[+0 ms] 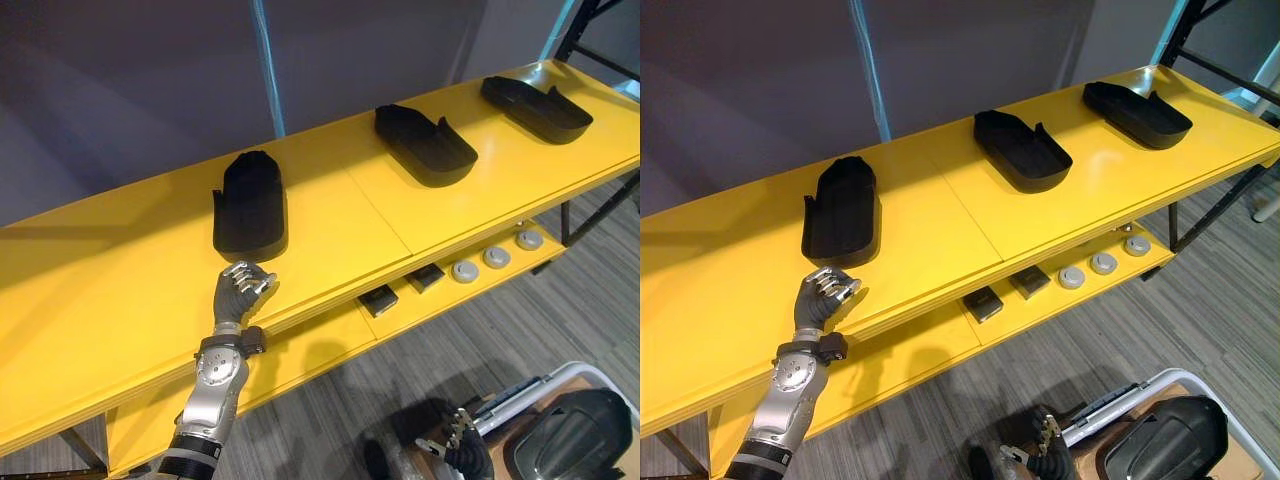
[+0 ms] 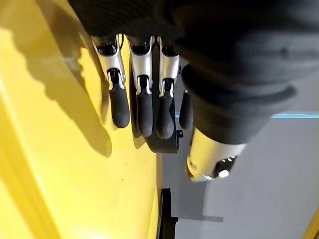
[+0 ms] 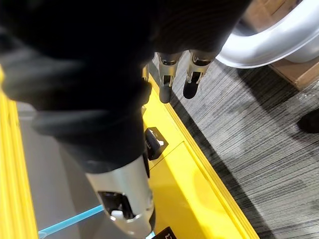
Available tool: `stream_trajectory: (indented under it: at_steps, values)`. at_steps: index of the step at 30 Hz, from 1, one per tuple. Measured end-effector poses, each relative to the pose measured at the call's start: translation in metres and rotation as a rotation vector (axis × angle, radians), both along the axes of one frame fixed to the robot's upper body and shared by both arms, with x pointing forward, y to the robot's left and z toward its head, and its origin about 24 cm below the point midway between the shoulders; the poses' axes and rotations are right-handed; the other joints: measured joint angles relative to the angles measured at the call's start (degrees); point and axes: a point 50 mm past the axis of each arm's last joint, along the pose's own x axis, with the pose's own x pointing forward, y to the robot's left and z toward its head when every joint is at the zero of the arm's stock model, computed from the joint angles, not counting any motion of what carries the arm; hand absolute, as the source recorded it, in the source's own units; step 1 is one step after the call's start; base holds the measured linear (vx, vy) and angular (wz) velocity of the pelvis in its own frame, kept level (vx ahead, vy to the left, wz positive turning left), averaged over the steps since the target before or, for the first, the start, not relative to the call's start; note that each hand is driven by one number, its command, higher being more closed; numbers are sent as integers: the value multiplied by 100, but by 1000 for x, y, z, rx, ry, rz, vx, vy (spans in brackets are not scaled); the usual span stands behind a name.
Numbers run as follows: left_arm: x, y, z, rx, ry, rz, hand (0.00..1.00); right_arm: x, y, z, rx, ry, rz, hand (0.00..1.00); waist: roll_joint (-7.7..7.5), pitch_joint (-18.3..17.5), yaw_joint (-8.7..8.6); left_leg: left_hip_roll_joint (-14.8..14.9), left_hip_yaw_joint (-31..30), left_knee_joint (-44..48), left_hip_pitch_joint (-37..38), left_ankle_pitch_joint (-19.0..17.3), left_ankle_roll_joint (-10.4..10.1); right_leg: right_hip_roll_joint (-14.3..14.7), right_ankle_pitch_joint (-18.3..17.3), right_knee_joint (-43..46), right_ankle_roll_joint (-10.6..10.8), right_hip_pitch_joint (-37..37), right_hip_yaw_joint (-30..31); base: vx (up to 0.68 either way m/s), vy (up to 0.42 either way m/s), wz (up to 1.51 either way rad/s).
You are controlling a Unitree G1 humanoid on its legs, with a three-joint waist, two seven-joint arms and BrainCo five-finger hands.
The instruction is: Walk over and take plastic housings, then place them on the shelf
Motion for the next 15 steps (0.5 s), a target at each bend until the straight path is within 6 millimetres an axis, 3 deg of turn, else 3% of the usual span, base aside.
stream_trajectory:
  at_steps: [12, 15]
  values:
    - [1, -6, 1, -22, -4, -18, 0, 0, 0, -1, 1, 4, 1, 0, 17, 19, 8, 5, -9, -17, 22, 0, -1, 7, 3, -1, -5, 18, -12, 0, 0, 0]
    - [-4, -15, 15, -71, -72, -18, 0, -1, 0, -2, -1, 0, -1, 0, 48, 79, 20, 0, -13, -28, 21, 0, -1, 1, 3, -1, -5, 15, -16, 0, 0, 0]
